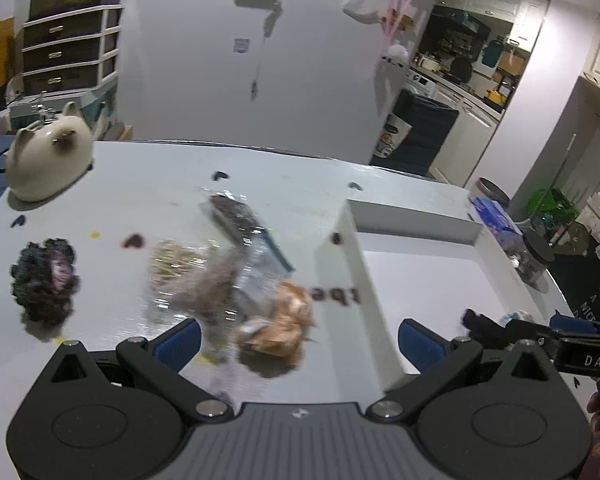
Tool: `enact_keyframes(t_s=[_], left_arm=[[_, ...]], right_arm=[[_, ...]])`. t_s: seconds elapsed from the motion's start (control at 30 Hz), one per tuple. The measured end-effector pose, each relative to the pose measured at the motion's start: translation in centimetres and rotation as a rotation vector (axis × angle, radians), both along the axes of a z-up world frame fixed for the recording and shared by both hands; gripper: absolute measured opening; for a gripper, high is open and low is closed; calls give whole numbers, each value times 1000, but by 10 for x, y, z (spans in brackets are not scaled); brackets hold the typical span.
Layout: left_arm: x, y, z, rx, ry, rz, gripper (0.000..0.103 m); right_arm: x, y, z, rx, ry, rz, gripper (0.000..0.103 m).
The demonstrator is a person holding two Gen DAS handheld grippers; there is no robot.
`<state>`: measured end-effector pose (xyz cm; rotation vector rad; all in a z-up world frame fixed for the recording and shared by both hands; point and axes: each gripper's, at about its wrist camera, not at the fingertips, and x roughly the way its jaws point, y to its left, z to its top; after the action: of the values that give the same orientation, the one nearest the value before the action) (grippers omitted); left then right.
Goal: Organize soft objects
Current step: 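Withdraw both tools from the tray back toward the remaining items, then grasp the crocheted scrunchie with the left tool while the right tool grasps the peach bow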
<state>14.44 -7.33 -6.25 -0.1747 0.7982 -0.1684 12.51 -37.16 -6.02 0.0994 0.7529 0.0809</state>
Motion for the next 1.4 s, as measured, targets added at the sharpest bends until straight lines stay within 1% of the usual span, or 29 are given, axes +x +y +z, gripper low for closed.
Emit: enact_keyframes(t_s=[0.3, 0.4, 0.5, 0.63, 0.73, 0.8, 0.9, 0.97, 1.03, 1.1, 1.13, 1.2, 1.27, 1.3, 1.4], left_arm=[[15, 59, 0, 9, -13, 0, 103], [18, 76, -1, 26, -19, 15, 103], [22, 94, -3, 29, -25, 37, 103], [28, 117, -8, 56, -21, 80, 103], [34, 133, -11, 81, -18, 97, 103], [39, 144, -15, 84, -4, 103, 103], [46, 160, -22, 84, 9, 126, 103], [51, 170, -28, 105, 9, 137, 103], [56, 179, -35, 141, 10, 129, 103], [60, 188, -41, 174, 4, 93, 103], [62, 190, -43, 189, -4, 61, 103], [65, 196, -47, 238, -37, -45, 103], [69, 200, -52, 299, -49, -151, 103], [72, 202, -56, 319, -42, -205, 103], [80, 210, -63, 340, -11, -327, 99]], right_arm=[[14, 65, 3, -3, -24, 3, 103], [16, 80, 3, 11, -30, 4, 103], [18, 97, 3, 3, -37, 2, 103], [18, 115, 3, 3, -51, 9, 103], [18, 131, 3, -34, -60, 10, 103], [17, 137, 4, -48, -61, 15, 103], [17, 142, 5, -35, -62, 33, 103], [18, 144, 5, -27, -60, 44, 103], [19, 148, 6, -36, -62, 52, 103], [22, 152, 5, -43, -59, 59, 103], [23, 153, 4, -44, -56, 61, 103], [26, 155, 2, -43, -46, 66, 103], [29, 158, 0, -41, -36, 71, 103], [29, 158, 0, -39, -32, 74, 103], [33, 161, -3, -42, -16, 82, 103]])
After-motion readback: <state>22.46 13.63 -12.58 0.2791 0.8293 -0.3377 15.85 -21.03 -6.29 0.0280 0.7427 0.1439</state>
